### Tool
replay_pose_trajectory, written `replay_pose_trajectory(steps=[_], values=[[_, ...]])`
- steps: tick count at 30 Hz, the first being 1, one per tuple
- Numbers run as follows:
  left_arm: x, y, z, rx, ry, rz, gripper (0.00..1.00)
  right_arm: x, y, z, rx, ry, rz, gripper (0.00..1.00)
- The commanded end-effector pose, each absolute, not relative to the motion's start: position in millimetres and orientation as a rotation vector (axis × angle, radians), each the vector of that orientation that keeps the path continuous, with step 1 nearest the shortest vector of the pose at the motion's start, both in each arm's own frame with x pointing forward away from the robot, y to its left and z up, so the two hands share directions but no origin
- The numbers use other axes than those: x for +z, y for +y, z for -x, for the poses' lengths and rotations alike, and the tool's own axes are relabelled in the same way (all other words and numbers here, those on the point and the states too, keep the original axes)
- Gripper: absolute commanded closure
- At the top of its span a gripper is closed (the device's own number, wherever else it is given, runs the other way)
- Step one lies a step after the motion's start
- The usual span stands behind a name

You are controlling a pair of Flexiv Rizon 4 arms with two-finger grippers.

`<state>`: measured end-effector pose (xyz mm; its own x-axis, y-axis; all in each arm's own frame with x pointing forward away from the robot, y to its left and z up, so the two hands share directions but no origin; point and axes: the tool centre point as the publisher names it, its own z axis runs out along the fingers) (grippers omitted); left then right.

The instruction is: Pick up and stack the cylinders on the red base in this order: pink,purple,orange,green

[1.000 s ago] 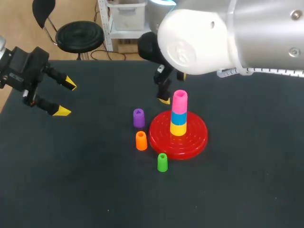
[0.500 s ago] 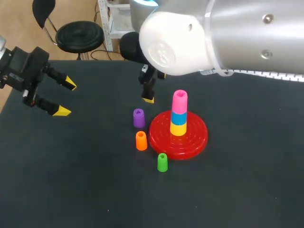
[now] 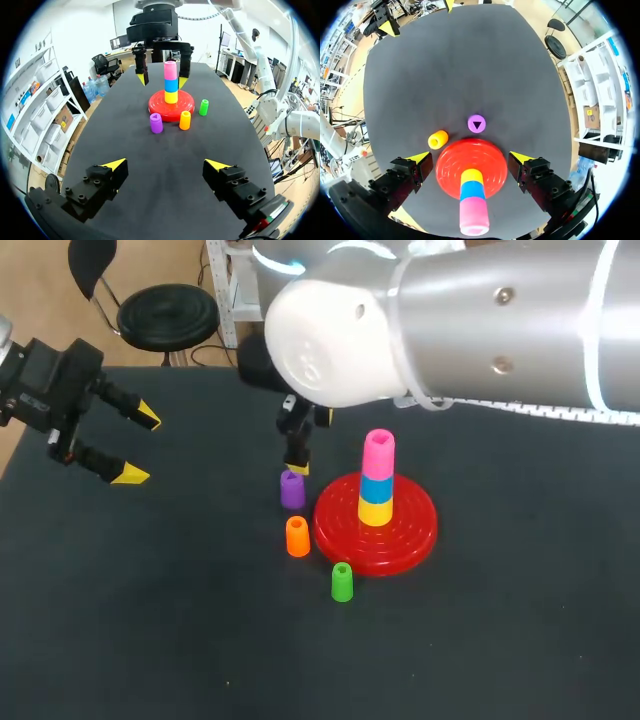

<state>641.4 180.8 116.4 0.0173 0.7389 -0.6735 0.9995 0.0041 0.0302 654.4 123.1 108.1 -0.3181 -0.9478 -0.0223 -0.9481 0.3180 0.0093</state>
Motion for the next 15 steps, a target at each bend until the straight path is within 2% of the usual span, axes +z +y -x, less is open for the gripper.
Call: replay_pose_trajectory(steps=[1, 15], values=[[116.0, 181.1, -640.8, -0.66, 1.772, -1.787, 0.0, 99.4, 129.7, -657.8, 0.018, 2.547, 1.838, 0.0], [116.0, 181.1, -640.8, -0.66, 1.772, -1.787, 0.0, 78.5, 143.9, -661.5, 0.057, 2.546, 1.886, 0.0]])
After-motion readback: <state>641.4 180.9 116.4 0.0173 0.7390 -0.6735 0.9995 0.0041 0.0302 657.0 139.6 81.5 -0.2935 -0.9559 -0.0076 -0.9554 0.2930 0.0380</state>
